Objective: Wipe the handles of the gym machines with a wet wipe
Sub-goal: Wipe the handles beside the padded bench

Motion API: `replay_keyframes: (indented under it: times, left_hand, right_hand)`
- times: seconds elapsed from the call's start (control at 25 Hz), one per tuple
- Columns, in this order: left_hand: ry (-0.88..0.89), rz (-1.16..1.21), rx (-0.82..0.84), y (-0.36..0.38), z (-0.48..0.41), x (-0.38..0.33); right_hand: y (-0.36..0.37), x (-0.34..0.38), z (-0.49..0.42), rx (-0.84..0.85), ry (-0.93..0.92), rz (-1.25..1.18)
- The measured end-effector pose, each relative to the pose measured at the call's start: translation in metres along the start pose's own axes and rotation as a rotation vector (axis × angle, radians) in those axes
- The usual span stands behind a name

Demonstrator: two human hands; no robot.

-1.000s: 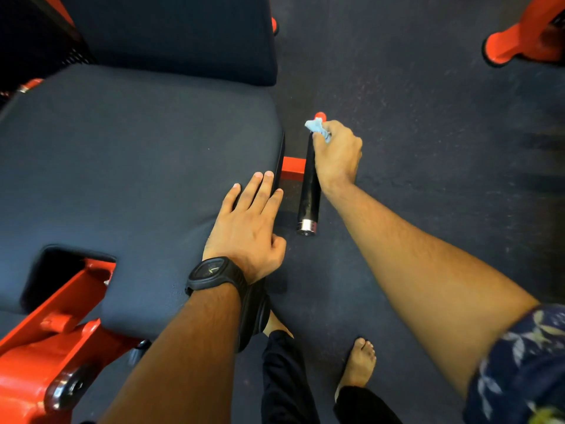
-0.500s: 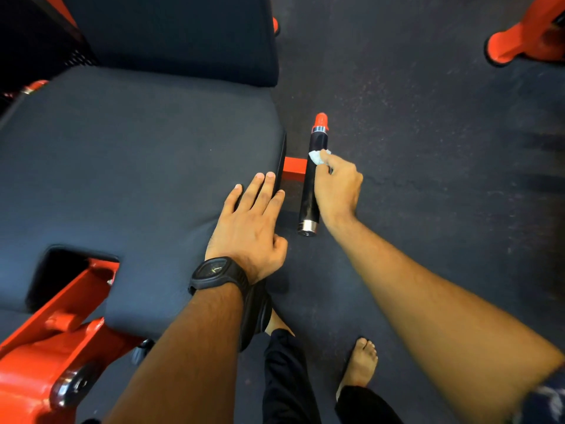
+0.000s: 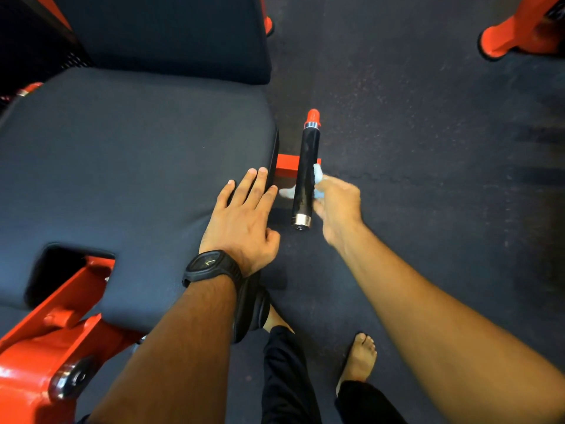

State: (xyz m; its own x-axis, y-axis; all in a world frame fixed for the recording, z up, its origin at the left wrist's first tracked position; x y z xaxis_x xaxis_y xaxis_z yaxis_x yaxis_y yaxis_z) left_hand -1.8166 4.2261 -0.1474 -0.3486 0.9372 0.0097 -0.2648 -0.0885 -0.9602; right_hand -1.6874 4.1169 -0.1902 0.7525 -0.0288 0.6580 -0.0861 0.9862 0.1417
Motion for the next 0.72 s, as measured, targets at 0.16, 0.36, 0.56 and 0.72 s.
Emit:
replay_keyframes:
  times: [0.16, 0.36, 0.56, 0.72]
  left_hand:
    - [0.005, 0.012, -0.006, 0.002, 0.0, 0.0]
    - [0.0, 0.003, 0.011, 0.002, 0.001, 0.002]
    - [0.005, 0.009, 0.003, 0.002, 0.0, 0.002]
    - [0.008, 0.019, 0.006, 0.002, 0.001, 0.002]
  right_hand:
    - [-0.007, -0.012, 0.013, -0.035, 0.036, -0.044]
    - [-0.013, -0.038, 0.047, -0.08, -0.356, 0.314]
    - [-0.024, -0.063, 0.067, 0.108, -1.008, 0.879]
    - [-0.015, -0.038, 0.037, 0.166, -1.145, 1.211]
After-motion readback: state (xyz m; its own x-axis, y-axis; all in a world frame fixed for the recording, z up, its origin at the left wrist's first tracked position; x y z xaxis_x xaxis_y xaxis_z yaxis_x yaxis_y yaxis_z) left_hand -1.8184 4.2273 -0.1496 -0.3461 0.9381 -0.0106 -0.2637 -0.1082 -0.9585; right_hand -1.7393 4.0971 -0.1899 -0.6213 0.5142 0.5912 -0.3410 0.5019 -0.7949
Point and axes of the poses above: each hand's wrist, its own z-axis away from the middle knuckle, its own y-axis out of the palm, x = y × z, the point moved 1 cm from there along -z, towards the middle knuckle, and after that the axes turned 4 degrees about -y, right-handed, at the moved point
